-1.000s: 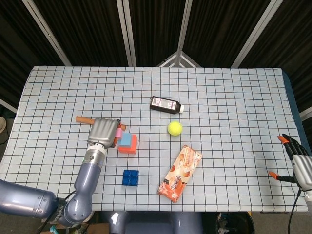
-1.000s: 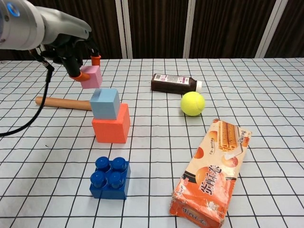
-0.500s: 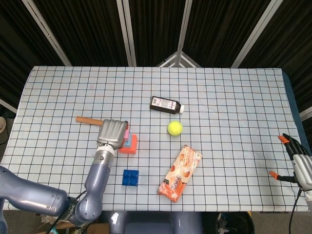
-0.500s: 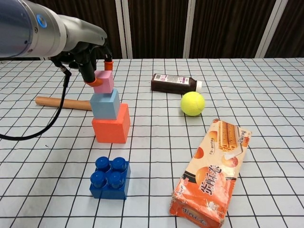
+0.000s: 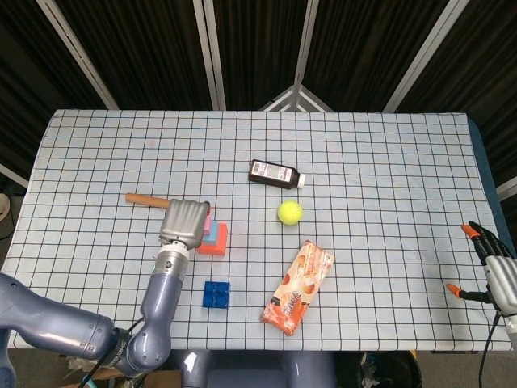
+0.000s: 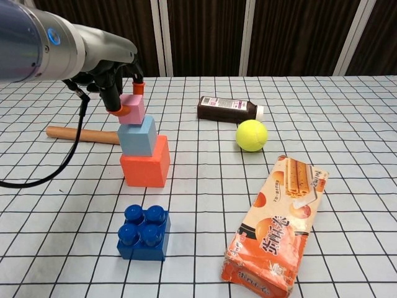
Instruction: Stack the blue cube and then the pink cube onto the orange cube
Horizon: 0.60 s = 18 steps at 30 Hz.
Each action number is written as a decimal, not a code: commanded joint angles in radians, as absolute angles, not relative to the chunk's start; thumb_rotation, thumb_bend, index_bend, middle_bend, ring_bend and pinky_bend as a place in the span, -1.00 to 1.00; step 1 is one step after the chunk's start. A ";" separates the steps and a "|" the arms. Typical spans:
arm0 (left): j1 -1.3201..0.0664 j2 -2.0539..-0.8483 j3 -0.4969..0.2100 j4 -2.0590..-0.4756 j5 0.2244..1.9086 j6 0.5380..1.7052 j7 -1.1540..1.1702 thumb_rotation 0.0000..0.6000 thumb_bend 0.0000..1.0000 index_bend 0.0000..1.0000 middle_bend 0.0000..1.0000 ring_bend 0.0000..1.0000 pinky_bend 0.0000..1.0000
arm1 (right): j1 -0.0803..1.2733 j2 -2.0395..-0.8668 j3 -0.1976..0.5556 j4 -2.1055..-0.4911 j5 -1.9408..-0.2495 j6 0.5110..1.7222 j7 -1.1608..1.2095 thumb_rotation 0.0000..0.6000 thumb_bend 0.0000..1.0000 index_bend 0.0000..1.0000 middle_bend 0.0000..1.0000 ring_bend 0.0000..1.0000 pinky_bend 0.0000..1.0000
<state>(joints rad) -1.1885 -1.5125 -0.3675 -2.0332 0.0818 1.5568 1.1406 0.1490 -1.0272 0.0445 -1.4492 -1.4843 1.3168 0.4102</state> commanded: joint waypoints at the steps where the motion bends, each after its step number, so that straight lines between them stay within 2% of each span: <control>1: -1.190 -1.517 -0.365 -2.029 0.083 1.555 1.143 1.00 -0.04 -0.15 0.71 0.65 0.75 | 0.149 -1.028 0.045 -1.448 -1.483 1.316 0.410 1.00 -0.74 -1.00 -0.99 -0.93 -0.73; 18: -1.187 -1.530 -0.356 -2.024 0.095 1.562 1.148 1.00 -0.04 -0.15 0.71 0.65 0.75 | 0.150 -1.028 0.045 -1.446 -1.485 1.315 0.411 1.00 -0.74 -1.00 -0.99 -0.93 -0.73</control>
<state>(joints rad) -1.1871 -1.5301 -0.3555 -2.0244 0.0946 1.5617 1.1475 0.1501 -1.0284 0.0445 -1.4461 -1.4847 1.3151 0.4109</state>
